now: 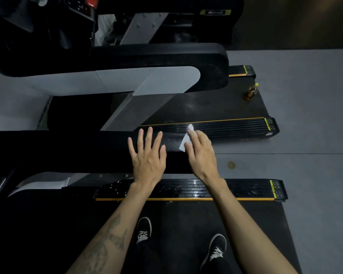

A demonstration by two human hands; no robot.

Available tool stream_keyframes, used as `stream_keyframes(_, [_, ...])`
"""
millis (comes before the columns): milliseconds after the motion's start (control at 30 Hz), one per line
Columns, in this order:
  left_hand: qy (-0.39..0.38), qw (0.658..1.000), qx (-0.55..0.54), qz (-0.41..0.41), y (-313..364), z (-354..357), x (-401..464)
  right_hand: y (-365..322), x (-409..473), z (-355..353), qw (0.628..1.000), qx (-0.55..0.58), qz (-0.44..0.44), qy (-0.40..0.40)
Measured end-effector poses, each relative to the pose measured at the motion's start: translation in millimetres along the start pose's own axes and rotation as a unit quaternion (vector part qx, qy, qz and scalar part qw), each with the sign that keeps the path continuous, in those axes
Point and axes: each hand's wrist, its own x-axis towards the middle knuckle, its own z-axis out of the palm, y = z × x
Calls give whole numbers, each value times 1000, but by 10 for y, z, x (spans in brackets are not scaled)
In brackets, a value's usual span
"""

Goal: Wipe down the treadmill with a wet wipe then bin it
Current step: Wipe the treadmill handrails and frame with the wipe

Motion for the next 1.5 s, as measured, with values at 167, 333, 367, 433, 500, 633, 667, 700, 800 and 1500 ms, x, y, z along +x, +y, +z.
stream_keyframes(167, [-8,1000,3,-13,44,6,-9,-131,376,-23,969,53,239,-29])
stream_keyframes(333, [-5,1000,8,-21,67,45,-15,-44,20,69,999,39,27,1])
stream_keyframes(367, [-1,1000,10,-18,63,48,-14,21,-112,70,998,56,6,1])
stream_keyframes(433, [9,1000,1,1,50,45,-7,148,-346,49,995,94,4,15])
stream_keyframes(500, [22,999,-19,38,76,37,12,232,-521,51,984,165,54,44])
stream_keyframes(633, [18,993,-59,96,265,43,138,217,-320,20,943,259,204,46])
stream_keyframes(667, [11,993,-62,103,321,50,171,185,-252,15,941,259,212,40])
stream_keyframes(700, [2,992,-65,109,375,60,204,141,-213,13,946,255,198,36])
stream_keyframes(800, [-16,990,-65,123,522,111,314,76,-336,59,963,240,116,43])
stream_keyframes(1500, [36,990,24,133,741,344,475,377,-562,67,934,291,210,3])
